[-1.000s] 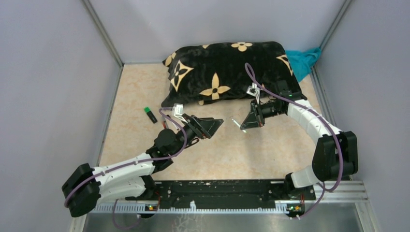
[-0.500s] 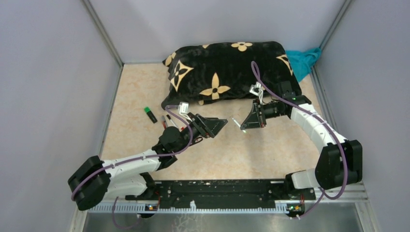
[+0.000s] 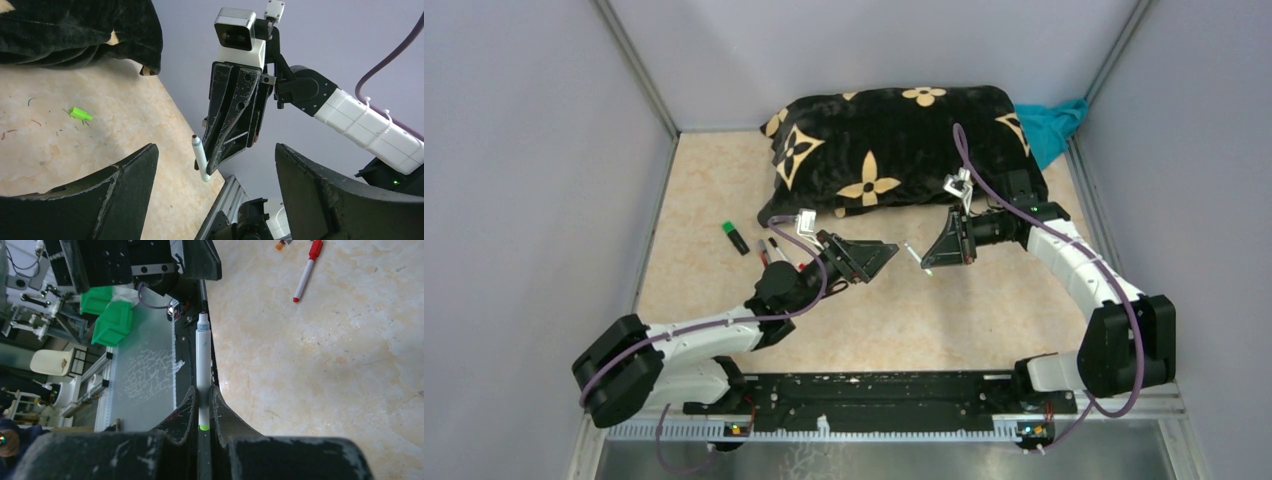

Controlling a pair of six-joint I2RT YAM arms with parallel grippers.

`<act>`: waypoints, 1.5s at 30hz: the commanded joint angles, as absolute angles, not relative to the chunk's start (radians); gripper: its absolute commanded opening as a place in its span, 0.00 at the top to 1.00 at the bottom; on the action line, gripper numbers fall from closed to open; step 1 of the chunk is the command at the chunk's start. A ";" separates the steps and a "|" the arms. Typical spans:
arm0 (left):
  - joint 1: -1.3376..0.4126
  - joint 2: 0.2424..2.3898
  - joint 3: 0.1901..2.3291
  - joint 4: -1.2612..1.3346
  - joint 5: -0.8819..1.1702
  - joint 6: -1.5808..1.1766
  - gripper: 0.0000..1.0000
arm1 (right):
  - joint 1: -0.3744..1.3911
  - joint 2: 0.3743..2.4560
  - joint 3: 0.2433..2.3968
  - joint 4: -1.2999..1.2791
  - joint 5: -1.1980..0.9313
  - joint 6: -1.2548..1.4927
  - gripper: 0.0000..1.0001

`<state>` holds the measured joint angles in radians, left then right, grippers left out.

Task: Insert the pens into the pen caps

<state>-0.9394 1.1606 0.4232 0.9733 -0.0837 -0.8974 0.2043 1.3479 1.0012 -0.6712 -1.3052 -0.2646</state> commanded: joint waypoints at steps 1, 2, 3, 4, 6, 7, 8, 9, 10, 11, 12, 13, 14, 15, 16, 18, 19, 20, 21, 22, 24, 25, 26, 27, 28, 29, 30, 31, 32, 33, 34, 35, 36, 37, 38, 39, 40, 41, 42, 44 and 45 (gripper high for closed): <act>-0.933 1.217 0.469 1.001 -0.038 -0.906 0.11 | 0.193 1.310 0.980 -0.594 -1.375 -0.212 1.00; -0.933 1.230 0.472 1.002 -0.040 -0.919 0.12 | 0.193 1.306 0.972 -0.578 -1.383 -0.196 1.00; -0.933 1.243 0.476 1.002 -0.048 -0.930 0.13 | 0.193 1.304 0.971 -0.567 -1.389 -0.187 1.00; -0.933 1.253 0.481 1.006 -0.055 -0.934 0.15 | 0.193 1.303 0.971 -0.566 -1.393 -0.186 1.00; -0.933 1.276 0.496 1.008 -0.065 -0.931 0.16 | 0.193 1.305 0.970 -0.559 -1.397 -0.178 1.00; -0.933 1.287 0.504 1.003 -0.069 -0.929 0.17 | 0.192 1.304 0.969 -0.553 -1.400 -0.173 1.00; -0.933 1.298 0.514 0.995 -0.070 -0.928 0.20 | 0.192 1.303 0.967 -0.547 -1.402 -0.167 1.00; -0.933 1.310 0.522 0.992 -0.067 -0.931 0.21 | 0.193 1.302 0.964 -0.538 -1.404 -0.160 1.00; -0.933 1.321 0.526 0.994 -0.058 -0.936 0.23 | 0.193 1.299 0.956 -0.525 -1.406 -0.150 1.00; -0.933 1.334 0.527 1.002 -0.045 -0.944 0.25 | 0.193 1.299 0.948 -0.504 -1.408 -0.132 1.00; -0.933 1.345 0.528 1.015 -0.034 -0.957 0.27 | 0.193 1.297 0.942 -0.489 -1.409 -0.115 1.00; -0.932 1.358 0.527 1.032 -0.020 -0.967 0.30 | 0.193 1.295 0.938 -0.483 -1.411 -0.108 1.00; -0.933 1.368 0.525 1.051 -0.008 -0.974 0.33 | 0.193 1.295 0.936 -0.481 -1.410 -0.105 1.00; -0.933 1.378 0.525 1.063 0.009 -0.977 0.35 | 0.193 1.297 0.933 -0.474 -1.413 -0.101 1.00; -0.933 1.386 0.528 1.068 0.032 -0.983 0.39 | 0.193 1.298 0.930 -0.459 -1.417 -0.088 1.00; -0.933 1.401 0.535 1.072 0.046 -0.989 0.47 | 0.193 1.299 0.928 -0.447 -1.419 -0.074 1.00; -0.933 1.408 0.541 1.071 0.051 -0.990 0.50 | 0.192 1.299 0.929 -0.446 -1.419 -0.074 1.00; -0.933 1.414 0.546 1.071 0.054 -0.990 0.52 | 0.193 1.299 0.929 -0.446 -1.418 -0.074 1.00; -0.933 1.421 0.552 1.071 0.058 -0.988 0.53 | 0.193 1.299 0.928 -0.446 -1.418 -0.074 1.00; -0.933 1.427 0.559 1.071 0.063 -0.988 0.54 | 0.193 1.298 0.926 -0.445 -1.419 -0.072 1.00; -0.933 1.443 0.570 1.078 0.079 -0.987 0.61 | 0.193 1.298 0.921 -0.440 -1.419 -0.068 1.00; -0.933 1.452 0.574 1.086 0.091 -0.989 0.65 | 0.193 1.297 0.919 -0.436 -1.418 -0.066 1.00; -0.933 1.462 0.578 1.099 0.103 -0.991 0.69 | 0.193 1.296 0.914 -0.429 -1.417 -0.061 1.00; -0.933 1.472 0.578 1.110 0.113 -1.001 0.73 | 0.193 1.294 0.911 -0.418 -1.417 -0.052 1.00; -0.933 1.479 0.576 1.123 0.122 -1.010 0.77 | 0.193 1.291 0.908 -0.418 -1.417 -0.051 1.00; -0.933 1.484 0.577 1.136 0.131 -1.014 0.80 | 0.193 1.291 0.907 -0.419 -1.416 -0.052 1.00; -0.933 1.488 0.577 1.143 0.136 -1.015 0.86 | 0.192 1.288 0.904 -0.417 -1.415 -0.052 1.00; -0.933 1.490 0.577 1.147 0.140 -1.015 0.93 | 0.193 1.285 0.902 -0.417 -1.412 -0.051 1.00; -0.933 1.491 0.577 1.152 0.140 -1.014 1.00 | 0.193 1.284 0.903 -0.418 -1.408 -0.052 1.00; -0.933 1.490 0.579 1.153 0.140 -1.011 1.00 | 0.193 1.281 0.903 -0.421 -1.406 -0.055 1.00; -0.933 1.488 0.580 1.154 0.140 -1.008 1.00 | 0.193 1.279 0.904 -0.427 -1.399 -0.061 1.00; -0.933 1.485 0.582 1.154 0.139 -1.003 1.00 | 0.192 1.279 0.899 -0.429 -1.394 -0.062 1.00; -0.933 1.482 0.582 1.156 0.138 -0.997 1.00 | 0.193 1.280 0.897 -0.429 -1.392 -0.060 0.93; -0.933 1.477 0.582 1.157 0.135 -0.992 1.00 | 0.193 1.285 0.892 -0.430 -1.395 -0.056 0.83; -0.933 1.475 0.582 1.161 0.131 -0.985 1.00 | 0.194 1.293 0.889 -0.428 -1.398 -0.053 0.73; -0.933 1.471 0.577 1.167 0.125 -0.980 1.00 | 0.195 1.299 0.888 -0.430 -1.400 -0.053 0.64; -0.933 1.469 0.572 1.173 0.115 -0.977 1.00 | 0.195 1.305 0.888 -0.438 -1.399 -0.063 0.57; -0.933 1.468 0.566 1.184 0.108 -0.976 1.00 | 0.196 1.306 0.887 -0.449 -1.398 -0.084 0.50; -0.933 1.468 0.561 1.198 0.103 -0.974 1.00 | 0.197 1.296 0.880 -0.442 -1.403 -0.090 0.46; -0.933 1.469 0.555 1.212 0.095 -0.974 1.00 | 0.199 1.270 0.860 -0.421 -1.410 -0.090 0.39; -0.933 1.470 0.556 1.217 0.092 -0.975 1.00 | 0.199 1.258 0.851 -0.419 -1.410 -0.090 0.38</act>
